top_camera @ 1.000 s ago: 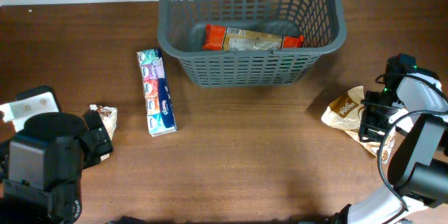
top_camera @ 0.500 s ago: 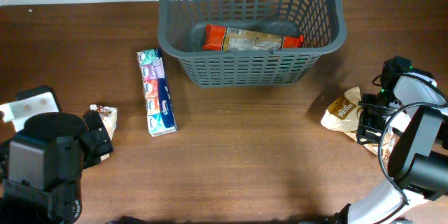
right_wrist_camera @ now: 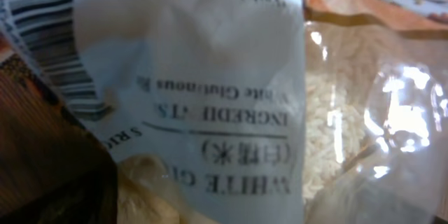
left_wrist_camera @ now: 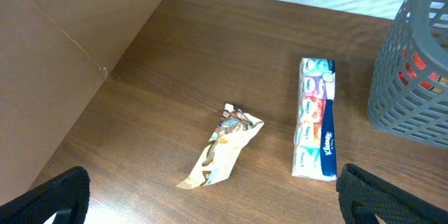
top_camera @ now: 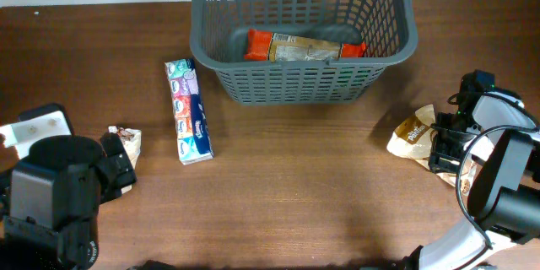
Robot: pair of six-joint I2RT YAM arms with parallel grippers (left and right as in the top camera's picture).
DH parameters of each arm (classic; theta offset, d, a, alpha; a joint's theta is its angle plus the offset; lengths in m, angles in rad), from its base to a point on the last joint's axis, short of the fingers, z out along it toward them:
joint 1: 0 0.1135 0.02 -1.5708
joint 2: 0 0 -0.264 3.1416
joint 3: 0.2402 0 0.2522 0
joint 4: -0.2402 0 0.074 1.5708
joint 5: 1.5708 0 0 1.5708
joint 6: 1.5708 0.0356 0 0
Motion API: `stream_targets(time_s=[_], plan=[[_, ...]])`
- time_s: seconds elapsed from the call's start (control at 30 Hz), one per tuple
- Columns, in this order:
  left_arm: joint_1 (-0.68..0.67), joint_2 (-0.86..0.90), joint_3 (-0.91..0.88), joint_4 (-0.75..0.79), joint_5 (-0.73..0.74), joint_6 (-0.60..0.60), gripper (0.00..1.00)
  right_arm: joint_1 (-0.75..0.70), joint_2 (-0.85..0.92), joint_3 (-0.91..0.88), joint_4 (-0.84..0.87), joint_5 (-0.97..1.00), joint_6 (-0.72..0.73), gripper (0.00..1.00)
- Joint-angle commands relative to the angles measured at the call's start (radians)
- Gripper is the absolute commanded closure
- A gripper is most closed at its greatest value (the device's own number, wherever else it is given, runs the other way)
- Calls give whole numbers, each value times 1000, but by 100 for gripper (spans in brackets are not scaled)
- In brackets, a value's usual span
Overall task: Pack container
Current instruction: 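Lower the right gripper and grasp the crumpled rice bag, then lift the rice bag and carry it over the basket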
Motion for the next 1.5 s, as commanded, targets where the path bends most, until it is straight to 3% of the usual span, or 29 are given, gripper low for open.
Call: stream_targets(time_s=[0.0,0.13,0.23,0.37,0.53,0.6,0.63,0.93,1.17,1.47], plan=[[6,2,-2,1,7,-13,0,-2,27,-35,-14,23,13,1],[6,2,-2,1,7,-13,0,-2,27,-35,-38,3,13,0],[6,2,-2,1,7,-13,0,-2,27,-35,-38,-10,13,26],[6,2,-2,1,7,-13,1,-2,27,-35,-38,-38,13,35],[6,3,-2,1,7,-13,1,-3,27,-35,-37,-53,13,66],[6,2,-2,1,7,-13,0,-5,27,-35,-37,-57,13,90],[6,2,-2,1,7,-13,0,-5,27,-35,-37,-60,13,96],[6,2,-2,1,7,-13,0,-6,24,3,-33,-79,-88,96],[6,2,-2,1,7,-13,0,-27,8,204,-35,-82,-404,96],[6,2,-2,1,7,-13,0,-28,-16,712,-156,-154,-860,96]])
